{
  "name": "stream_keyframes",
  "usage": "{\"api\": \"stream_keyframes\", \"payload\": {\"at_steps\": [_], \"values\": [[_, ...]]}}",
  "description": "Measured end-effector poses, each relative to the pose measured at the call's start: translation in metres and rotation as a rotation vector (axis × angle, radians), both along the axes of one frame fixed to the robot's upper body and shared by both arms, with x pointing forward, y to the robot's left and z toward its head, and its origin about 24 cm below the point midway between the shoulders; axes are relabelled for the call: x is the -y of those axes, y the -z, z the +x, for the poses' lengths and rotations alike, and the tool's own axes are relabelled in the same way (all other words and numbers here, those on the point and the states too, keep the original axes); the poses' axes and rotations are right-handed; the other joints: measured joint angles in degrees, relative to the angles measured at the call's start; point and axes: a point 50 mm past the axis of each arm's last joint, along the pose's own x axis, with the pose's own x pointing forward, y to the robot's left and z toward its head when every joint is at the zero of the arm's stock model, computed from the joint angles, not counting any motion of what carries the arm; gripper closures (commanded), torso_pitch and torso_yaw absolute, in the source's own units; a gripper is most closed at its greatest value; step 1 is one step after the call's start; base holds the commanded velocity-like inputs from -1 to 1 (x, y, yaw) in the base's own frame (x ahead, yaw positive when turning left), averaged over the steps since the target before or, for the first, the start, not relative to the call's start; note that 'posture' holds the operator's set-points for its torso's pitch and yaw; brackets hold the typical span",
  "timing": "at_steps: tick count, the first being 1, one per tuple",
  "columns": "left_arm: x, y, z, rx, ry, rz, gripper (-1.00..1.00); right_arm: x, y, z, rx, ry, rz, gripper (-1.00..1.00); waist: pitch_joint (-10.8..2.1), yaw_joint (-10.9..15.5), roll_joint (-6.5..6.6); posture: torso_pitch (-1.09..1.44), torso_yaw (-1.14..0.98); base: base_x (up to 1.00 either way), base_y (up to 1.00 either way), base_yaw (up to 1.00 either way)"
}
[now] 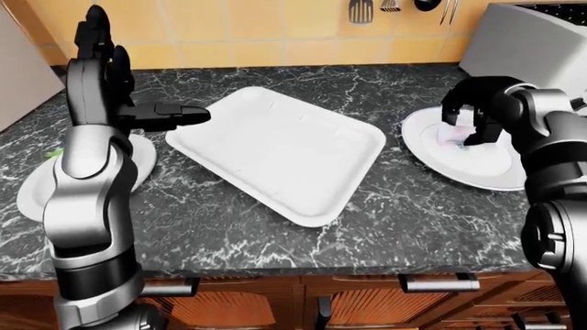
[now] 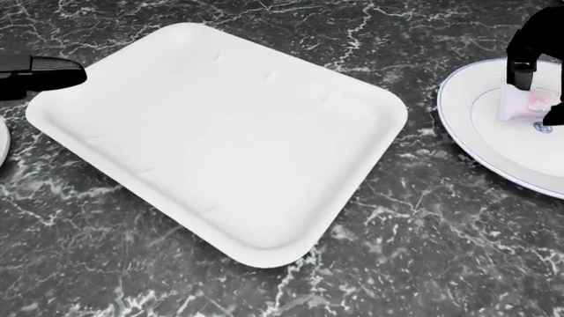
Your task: Move the dessert items from the plate to the tray.
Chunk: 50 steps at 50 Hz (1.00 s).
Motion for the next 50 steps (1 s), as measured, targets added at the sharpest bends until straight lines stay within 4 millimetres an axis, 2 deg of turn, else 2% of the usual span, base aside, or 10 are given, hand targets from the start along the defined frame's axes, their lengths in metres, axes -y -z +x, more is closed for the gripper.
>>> {"api": "stream_keyframes", "payload": {"at_steps": [7, 14, 18, 25, 29, 37, 43, 50], "values": [[0.002, -0.007, -0.001, 0.013, 0.003, 0.004, -1.0, -0.007, -0.018, 0.002, 0.047, -0.033, -0.001, 0.98, 0.07, 0.1, -0.06, 0.0, 0.0, 0.0, 0.0, 0.0], [0.001, -0.008, -0.001, 0.01, -0.002, 0.004, -1.0, -0.02, -0.034, 0.006, 0.063, -0.071, 0.001, 1.0, 0.29, -0.1, 0.03, 0.0, 0.0, 0.0, 0.0, 0.0], [0.0, -0.009, -0.002, 0.007, -0.006, 0.007, -1.0, -0.043, -0.048, 0.012, 0.083, -0.136, 0.01, 1.0, 0.49, -0.3, 0.22, 0.0, 0.0, 0.0, 0.0, 0.0], [0.004, -0.024, -0.012, 0.034, -0.01, 0.024, -1.0, -0.109, -0.062, 0.023, 0.108, -0.342, 0.025, 1.0, 0.72, -0.5, 0.51, 0.0, 0.0, 0.0, 0.0, 0.0], [0.002, -0.03, -0.015, 0.04, -0.021, 0.029, -1.0, -0.143, -0.058, 0.026, 0.108, -0.452, 0.028, 1.0, 0.72, -0.4, 0.69, 0.0, 0.0, 0.0, 0.0, 0.0], [-0.001, -0.031, -0.018, 0.026, -0.041, 0.032, -1.0, -0.191, -0.036, 0.025, 0.062, -0.632, 0.02, 1.0, 1.0, -0.3, 1.0, 0.0, 0.0, 0.0, 0.0, 0.0], [-0.005, -0.028, -0.021, 0.022, -0.046, 0.029, -1.0, -0.214, -0.02, 0.022, 0.034, -0.732, 0.025, 1.0, 0.95, -0.5, 1.21, 0.0, 0.0, 0.0, 0.0, 0.0], [-0.01, -0.026, -0.023, 0.021, -0.059, 0.025, -1.0, -0.228, -0.012, 0.017, 0.034, -0.834, 0.004, 1.0, 0.42, -0.9, 1.18, 0.0, 0.0, 0.0, 0.0, 0.0]]}}
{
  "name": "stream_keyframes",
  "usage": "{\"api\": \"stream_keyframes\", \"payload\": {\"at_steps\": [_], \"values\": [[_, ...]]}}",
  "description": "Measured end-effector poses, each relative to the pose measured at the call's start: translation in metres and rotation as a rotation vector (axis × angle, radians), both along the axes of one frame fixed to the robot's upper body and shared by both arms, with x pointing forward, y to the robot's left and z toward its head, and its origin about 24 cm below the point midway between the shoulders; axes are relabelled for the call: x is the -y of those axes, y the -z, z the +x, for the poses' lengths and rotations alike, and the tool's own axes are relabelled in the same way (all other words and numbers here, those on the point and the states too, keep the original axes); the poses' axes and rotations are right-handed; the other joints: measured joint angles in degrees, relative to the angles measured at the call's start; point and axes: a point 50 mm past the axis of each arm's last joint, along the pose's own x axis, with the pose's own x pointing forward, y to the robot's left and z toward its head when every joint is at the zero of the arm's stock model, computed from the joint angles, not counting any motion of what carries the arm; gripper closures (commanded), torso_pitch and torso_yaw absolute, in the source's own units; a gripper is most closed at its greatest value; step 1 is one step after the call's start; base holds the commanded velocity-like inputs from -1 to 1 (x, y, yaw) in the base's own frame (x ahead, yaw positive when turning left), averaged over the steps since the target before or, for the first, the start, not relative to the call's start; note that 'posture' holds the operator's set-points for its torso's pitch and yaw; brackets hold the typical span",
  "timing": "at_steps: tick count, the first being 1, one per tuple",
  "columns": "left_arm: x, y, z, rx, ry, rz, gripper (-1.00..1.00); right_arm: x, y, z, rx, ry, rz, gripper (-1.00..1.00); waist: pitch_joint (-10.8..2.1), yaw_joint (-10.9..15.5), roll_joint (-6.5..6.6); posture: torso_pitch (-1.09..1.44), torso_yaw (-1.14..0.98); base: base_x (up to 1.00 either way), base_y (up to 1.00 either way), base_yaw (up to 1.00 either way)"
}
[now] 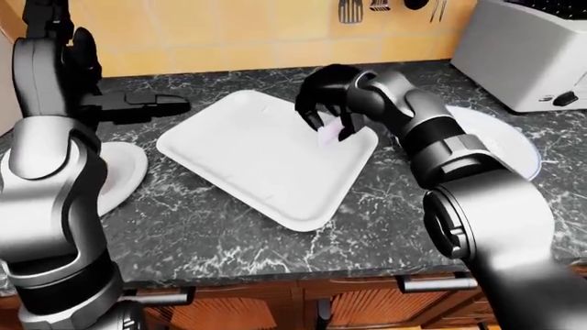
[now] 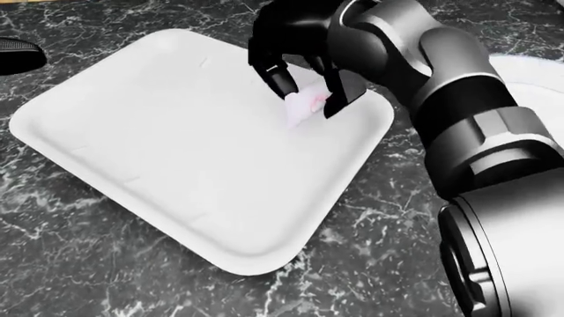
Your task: Move the dessert items from the plate to the tray.
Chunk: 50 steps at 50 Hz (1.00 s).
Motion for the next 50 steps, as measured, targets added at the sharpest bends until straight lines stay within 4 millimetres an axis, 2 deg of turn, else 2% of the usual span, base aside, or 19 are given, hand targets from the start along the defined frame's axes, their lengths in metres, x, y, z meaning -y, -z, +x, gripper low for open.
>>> {"api": "stream_keyframes", "payload": {"at_steps": [8, 13, 20, 21, 22, 23, 24, 25, 26, 31, 39, 43, 50], "values": [[0.003, 0.0, -0.002, 0.006, 0.009, 0.005, -1.0, -0.015, 0.007, -0.008, 0.001, -0.123, -0.003, 1.0, -0.26, -0.4, 0.21, 0.0, 0.0, 0.0, 0.0, 0.0], [0.003, 0.001, -0.003, 0.004, 0.007, 0.001, -1.0, -0.024, 0.014, -0.012, -0.029, -0.182, -0.002, 1.0, 0.26, -0.2, 0.39, 0.0, 0.0, 0.0, 0.0, 0.0], [0.003, 0.001, -0.003, -0.003, 0.003, -0.002, -1.0, -0.026, 0.009, -0.014, -0.023, -0.208, 0.007, 1.0, 0.5, -0.1, 0.25, 0.0, 0.0, 0.0, 0.0, 0.0], [0.003, 0.001, -0.004, -0.002, 0.003, -0.002, -1.0, -0.027, 0.009, -0.014, -0.024, -0.212, 0.01, 0.92, 0.49, -0.1, 0.24, 0.0, 0.0, 0.0, 0.0, 0.0], [0.003, 0.001, -0.004, -0.001, 0.002, -0.001, -1.0, -0.028, 0.008, -0.015, -0.022, -0.215, 0.01, 0.65, 0.49, -0.1, 0.25, 0.0, 0.0, 0.0, 0.0, 0.0], [0.003, 0.001, -0.004, 0.0, 0.003, -0.001, -1.0, -0.028, 0.007, -0.015, -0.021, -0.217, 0.013, 0.29, 0.49, 0.0, 0.25, 0.0, 0.0, 0.0, 0.0, 0.0], [0.003, 0.001, -0.004, 0.001, 0.003, -0.001, -1.0, -0.028, 0.005, -0.015, -0.018, -0.217, 0.015, -0.33, 0.5, 0.0, 0.24, 0.0, 0.0, 0.0, 0.0, 0.0], [0.003, 0.0, -0.004, 0.001, 0.004, 0.0, -1.0, -0.028, 0.004, -0.015, -0.015, -0.217, 0.018, -0.42, 0.51, 0.0, 0.23, 0.0, 0.0, 0.0, 0.0, 0.0], [0.003, 0.0, -0.004, 0.001, 0.004, 0.0, -1.0, -0.028, 0.002, -0.015, -0.01, -0.218, 0.021, -1.0, 0.5, 0.0, 0.22, 0.0, 0.0, 0.0, 0.0, 0.0], [0.002, -0.002, -0.003, 0.004, 0.003, -0.002, -1.0, -0.029, -0.009, -0.016, 0.011, -0.227, 0.033, -1.0, 0.49, 0.1, 0.21, 0.0, 0.0, 0.0, 0.0, 0.0], [0.001, -0.002, -0.004, 0.005, 0.004, -0.001, -1.0, -0.024, -0.039, -0.017, 0.086, -0.223, 0.055, -1.0, 0.57, 0.1, 0.18, 0.0, 0.0, 0.0, 0.0, 0.0], [-0.002, -0.003, -0.005, -0.002, -0.006, 0.008, -1.0, -0.009, -0.054, -0.014, 0.131, -0.159, 0.081, -1.0, 0.66, 0.2, -0.01, 0.0, 0.0, 0.0, 0.0, 0.0], [-0.011, -0.02, -0.012, -0.016, -0.018, 0.102, -1.0, 0.026, -0.073, -0.009, 0.201, -0.032, 0.124, -1.0, 0.81, 0.3, -0.2, 0.0, 0.0, 0.0, 0.0, 0.0]]}}
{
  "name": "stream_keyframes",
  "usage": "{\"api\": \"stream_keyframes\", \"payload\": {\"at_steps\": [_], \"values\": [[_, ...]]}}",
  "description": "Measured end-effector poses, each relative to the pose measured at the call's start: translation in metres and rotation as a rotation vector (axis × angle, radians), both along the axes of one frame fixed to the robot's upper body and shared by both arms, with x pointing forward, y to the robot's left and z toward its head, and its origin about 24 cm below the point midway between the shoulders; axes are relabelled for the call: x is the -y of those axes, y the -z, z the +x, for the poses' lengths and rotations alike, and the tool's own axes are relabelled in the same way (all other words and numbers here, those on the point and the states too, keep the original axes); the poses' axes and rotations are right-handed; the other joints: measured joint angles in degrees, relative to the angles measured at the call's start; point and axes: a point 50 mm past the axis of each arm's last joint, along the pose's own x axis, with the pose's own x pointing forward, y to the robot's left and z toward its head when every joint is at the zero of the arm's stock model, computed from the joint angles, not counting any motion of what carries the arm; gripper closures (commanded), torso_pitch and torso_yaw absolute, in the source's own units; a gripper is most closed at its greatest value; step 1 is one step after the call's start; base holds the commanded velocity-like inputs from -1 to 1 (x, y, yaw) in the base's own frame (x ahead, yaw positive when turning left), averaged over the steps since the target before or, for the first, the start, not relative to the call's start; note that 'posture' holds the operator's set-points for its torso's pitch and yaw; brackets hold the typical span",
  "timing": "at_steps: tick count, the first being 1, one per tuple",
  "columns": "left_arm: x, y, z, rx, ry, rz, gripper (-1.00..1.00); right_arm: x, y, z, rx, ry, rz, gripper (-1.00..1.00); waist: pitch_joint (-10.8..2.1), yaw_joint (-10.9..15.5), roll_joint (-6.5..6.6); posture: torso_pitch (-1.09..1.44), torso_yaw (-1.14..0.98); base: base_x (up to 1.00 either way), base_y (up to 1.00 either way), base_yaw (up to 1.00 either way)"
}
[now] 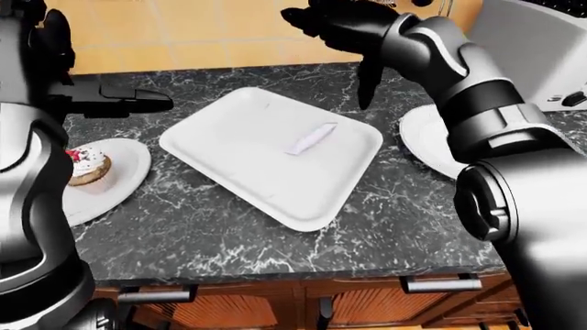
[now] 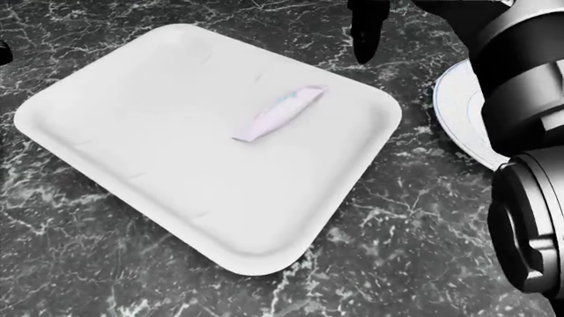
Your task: Move the dessert items from the plate to the tray.
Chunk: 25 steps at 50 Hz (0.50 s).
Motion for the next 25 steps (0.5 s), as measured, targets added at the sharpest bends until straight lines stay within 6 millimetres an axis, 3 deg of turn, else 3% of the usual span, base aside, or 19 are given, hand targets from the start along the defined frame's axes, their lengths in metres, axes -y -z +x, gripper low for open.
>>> {"api": "stream_keyframes", "payload": {"at_steps": [9, 18, 25], "values": [[-0.012, -0.009, -0.006, -0.09, -0.018, 0.168, -1.0, 0.035, -0.005, 0.001, 0.025, 0.094, 0.022, -1.0, 0.33, 0.1, 0.3, 0.0, 0.0, 0.0, 0.0, 0.0], [-0.018, 0.0, -0.01, -0.201, -0.011, 0.351, -1.0, 0.061, -0.012, 0.0, 0.055, 0.173, 0.046, -1.0, 0.49, 0.2, 0.17, 0.0, 0.0, 0.0, 0.0, 0.0], [-0.039, 0.01, -0.015, -0.308, -0.043, 0.51, -1.0, 0.07, -0.014, 0.002, 0.066, 0.237, 0.095, -1.0, 0.48, 0.4, 0.03, 0.0, 0.0, 0.0, 0.0, 0.0]]}}
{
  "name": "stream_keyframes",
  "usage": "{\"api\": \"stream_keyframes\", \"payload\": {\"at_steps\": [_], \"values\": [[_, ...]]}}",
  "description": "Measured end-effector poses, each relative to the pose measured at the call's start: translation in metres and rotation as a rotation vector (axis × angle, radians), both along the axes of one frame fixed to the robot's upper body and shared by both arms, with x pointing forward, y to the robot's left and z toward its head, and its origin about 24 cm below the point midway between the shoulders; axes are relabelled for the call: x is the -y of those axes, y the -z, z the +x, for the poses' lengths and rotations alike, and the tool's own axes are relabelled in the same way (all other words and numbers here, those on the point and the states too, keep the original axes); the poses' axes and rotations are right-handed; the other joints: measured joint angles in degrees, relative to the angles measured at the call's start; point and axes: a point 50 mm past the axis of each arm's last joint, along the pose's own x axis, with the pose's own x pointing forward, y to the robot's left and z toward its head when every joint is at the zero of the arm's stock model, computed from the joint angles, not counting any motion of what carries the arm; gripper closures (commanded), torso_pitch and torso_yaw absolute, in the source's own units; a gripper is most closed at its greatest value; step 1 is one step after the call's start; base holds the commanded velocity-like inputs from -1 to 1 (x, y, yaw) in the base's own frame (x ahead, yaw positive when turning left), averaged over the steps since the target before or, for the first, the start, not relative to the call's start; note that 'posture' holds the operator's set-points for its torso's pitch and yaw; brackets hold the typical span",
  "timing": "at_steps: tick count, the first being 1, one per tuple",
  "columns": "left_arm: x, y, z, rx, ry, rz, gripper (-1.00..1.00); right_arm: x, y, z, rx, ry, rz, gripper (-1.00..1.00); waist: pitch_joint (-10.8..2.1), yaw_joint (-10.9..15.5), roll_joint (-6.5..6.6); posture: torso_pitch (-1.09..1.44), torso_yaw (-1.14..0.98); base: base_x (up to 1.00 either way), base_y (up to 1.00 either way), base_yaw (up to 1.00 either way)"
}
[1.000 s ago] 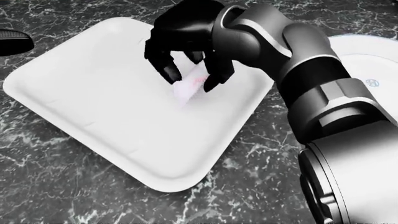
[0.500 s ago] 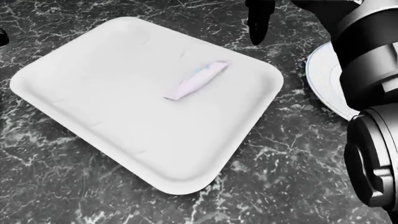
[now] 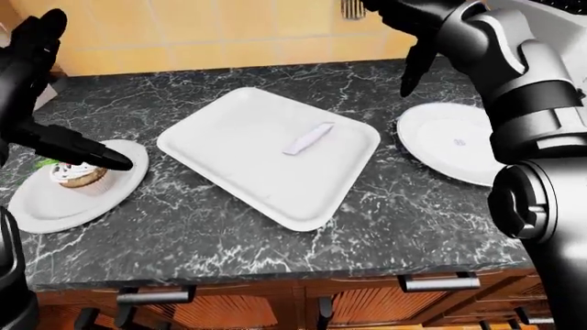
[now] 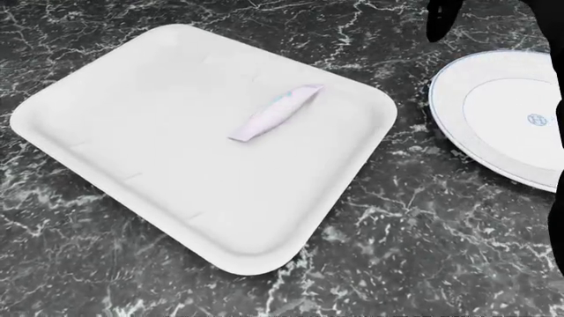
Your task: Move the dessert items from the plate to the tray.
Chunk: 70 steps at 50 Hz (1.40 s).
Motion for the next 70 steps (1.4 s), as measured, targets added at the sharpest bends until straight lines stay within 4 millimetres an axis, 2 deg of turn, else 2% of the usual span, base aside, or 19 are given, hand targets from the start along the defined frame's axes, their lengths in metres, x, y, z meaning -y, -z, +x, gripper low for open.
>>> {"api": "stream_keyframes", "payload": {"at_steps": [9, 16, 22, 31, 43, 51, 60, 70], "values": [[-0.011, 0.014, 0.007, -0.103, 0.004, 0.118, -1.0, -0.001, 0.004, 0.001, 0.001, -0.006, 0.018, -1.0, -0.26, 0.4, -0.3, 0.0, 0.0, 0.0, 0.0, 0.0], [-0.029, 0.016, 0.019, -0.112, -0.069, 0.044, -1.0, 0.001, 0.007, 0.001, -0.009, -0.005, 0.021, -1.0, -0.46, 0.4, -0.36, 0.0, 0.0, 0.0, 0.0, 0.0], [-0.05, 0.029, 0.028, -0.125, -0.134, -0.039, -1.0, 0.002, 0.006, 0.001, -0.003, -0.002, 0.026, -1.0, -0.71, 0.1, -0.16, 0.0, 0.0, 0.0, 0.0, 0.0], [-0.075, 0.053, 0.028, -0.149, -0.211, -0.133, -1.0, 0.003, 0.009, 0.002, -0.011, 0.003, 0.03, -1.0, -0.89, -0.1, 0.23, 0.0, 0.0, 0.0, 0.0, 0.0], [-0.081, 0.073, 0.029, -0.147, -0.192, -0.268, -1.0, 0.005, 0.013, 0.003, -0.019, 0.009, 0.031, -1.0, -0.88, -0.2, 0.43, 0.0, 0.0, 0.0, 0.0, 0.0], [-0.085, 0.089, 0.031, -0.157, -0.203, -0.287, -1.0, 0.006, 0.012, 0.002, -0.015, 0.013, 0.03, -1.0, -0.88, -0.3, 0.57, 0.0, 0.0, 0.0, 0.0, 0.0], [-0.073, 0.08, 0.026, -0.145, -0.191, -0.289, -1.0, 0.005, 0.009, 0.002, -0.015, 0.01, 0.029, -1.0, -0.76, -0.3, 0.51, 0.0, 0.0, 0.0, 0.0, 0.0], [-0.08, 0.089, 0.02, -0.163, -0.216, -0.308, -1.0, 0.007, 0.009, 0.002, -0.014, 0.017, 0.033, -1.0, -0.82, -0.3, 0.83, 0.0, 0.0, 0.0, 0.0, 0.0]]}}
